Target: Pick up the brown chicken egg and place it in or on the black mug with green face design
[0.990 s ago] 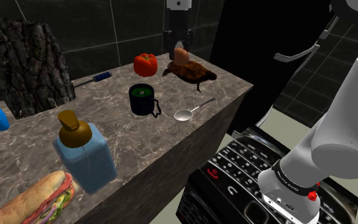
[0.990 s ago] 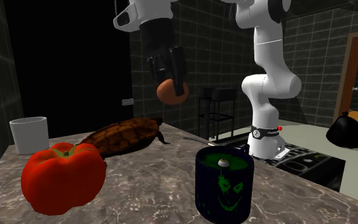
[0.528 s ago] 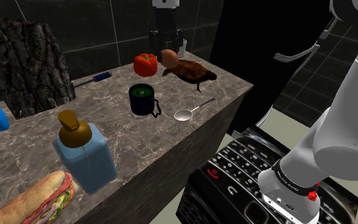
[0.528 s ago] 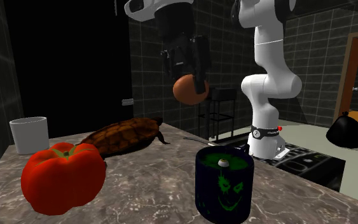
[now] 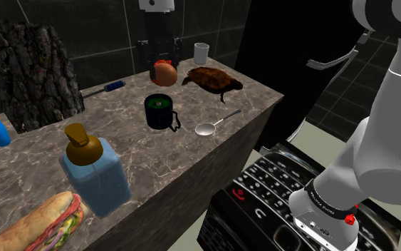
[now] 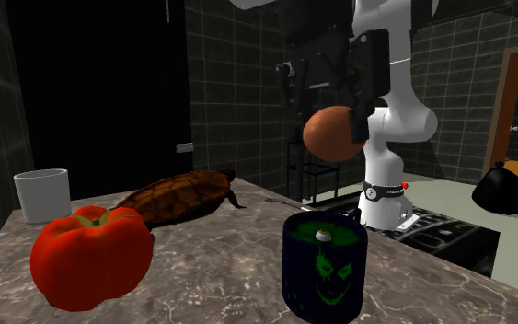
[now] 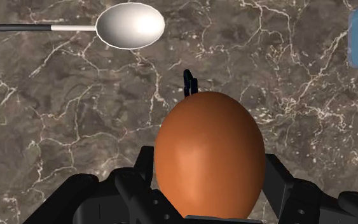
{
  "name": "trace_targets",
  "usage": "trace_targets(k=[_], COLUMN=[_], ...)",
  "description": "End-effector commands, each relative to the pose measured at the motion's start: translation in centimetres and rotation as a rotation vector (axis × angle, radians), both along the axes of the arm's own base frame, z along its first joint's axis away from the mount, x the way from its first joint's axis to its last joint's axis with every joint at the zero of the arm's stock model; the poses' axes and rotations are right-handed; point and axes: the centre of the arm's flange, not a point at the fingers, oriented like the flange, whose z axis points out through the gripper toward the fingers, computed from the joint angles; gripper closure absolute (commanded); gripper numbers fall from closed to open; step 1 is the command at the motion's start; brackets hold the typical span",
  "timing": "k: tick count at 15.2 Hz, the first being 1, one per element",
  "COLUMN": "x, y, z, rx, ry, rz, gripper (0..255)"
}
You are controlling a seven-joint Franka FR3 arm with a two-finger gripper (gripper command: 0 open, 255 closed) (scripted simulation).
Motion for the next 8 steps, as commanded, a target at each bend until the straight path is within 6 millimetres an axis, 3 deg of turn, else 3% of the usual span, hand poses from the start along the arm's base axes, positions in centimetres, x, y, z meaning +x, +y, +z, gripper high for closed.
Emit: trace_targets(k=[1, 8], x=[-0.4, -0.4], y=[1.4, 1.4], z=[-0.4, -4.1], rx=[0.000, 0.000], ry=[-0.001, -0.001], rz=[-0.001, -0.001], gripper=[255, 255])
